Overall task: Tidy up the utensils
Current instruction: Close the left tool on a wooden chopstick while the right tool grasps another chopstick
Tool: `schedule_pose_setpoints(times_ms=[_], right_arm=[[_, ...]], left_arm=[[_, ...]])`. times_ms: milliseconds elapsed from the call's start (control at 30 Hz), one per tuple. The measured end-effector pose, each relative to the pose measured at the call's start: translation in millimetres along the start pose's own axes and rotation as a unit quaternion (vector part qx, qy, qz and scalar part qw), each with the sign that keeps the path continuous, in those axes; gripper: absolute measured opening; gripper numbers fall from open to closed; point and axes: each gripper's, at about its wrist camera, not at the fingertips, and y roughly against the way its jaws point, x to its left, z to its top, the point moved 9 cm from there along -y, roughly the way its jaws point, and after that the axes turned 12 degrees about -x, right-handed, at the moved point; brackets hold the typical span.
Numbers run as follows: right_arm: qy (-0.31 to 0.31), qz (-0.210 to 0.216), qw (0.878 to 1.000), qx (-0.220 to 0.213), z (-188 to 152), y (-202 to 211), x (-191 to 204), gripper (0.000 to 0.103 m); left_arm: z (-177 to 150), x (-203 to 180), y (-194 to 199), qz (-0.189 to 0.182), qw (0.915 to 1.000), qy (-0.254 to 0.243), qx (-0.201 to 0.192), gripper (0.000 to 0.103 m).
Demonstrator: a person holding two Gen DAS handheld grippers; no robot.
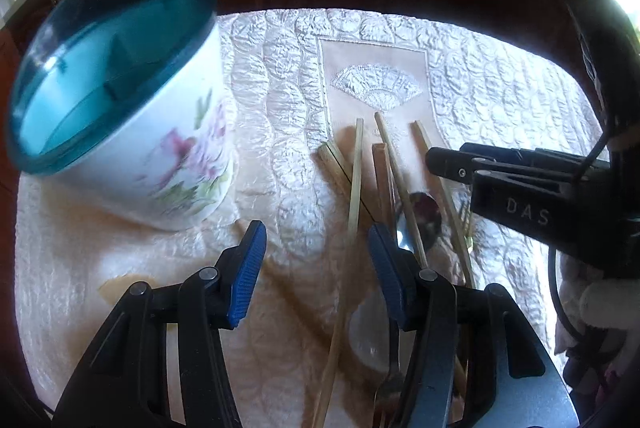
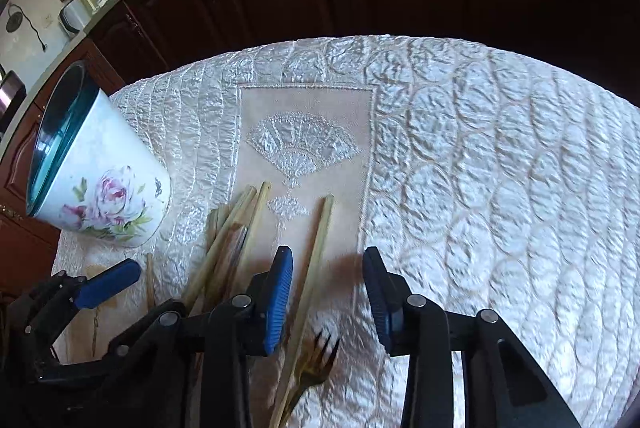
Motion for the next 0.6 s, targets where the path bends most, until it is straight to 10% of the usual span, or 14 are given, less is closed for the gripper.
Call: schedule_pose_setpoints(times_ms=[233,467,600], right_arm=[[0.005,0.017,1.0,0.014,5.4,-21.0,6.7,0.015],[-0.004,0.036,0.999,0.006,9.8,-14.8,-0.6,0.007],[-0.015,0.058,0.998,-0.013,8.8,17.2,-2.1,0.006]], left_arm=[[10.4,-2.1,-24.7,0.024,0.9995,-0.013,0.015,0.051],[20.0,-9.8,-34.9,0.003,0.9995,-0.012,0.029,0.008],[19.0,-16.1,-15.3,-0.024,0.9995,0.0,0.021,0.004]])
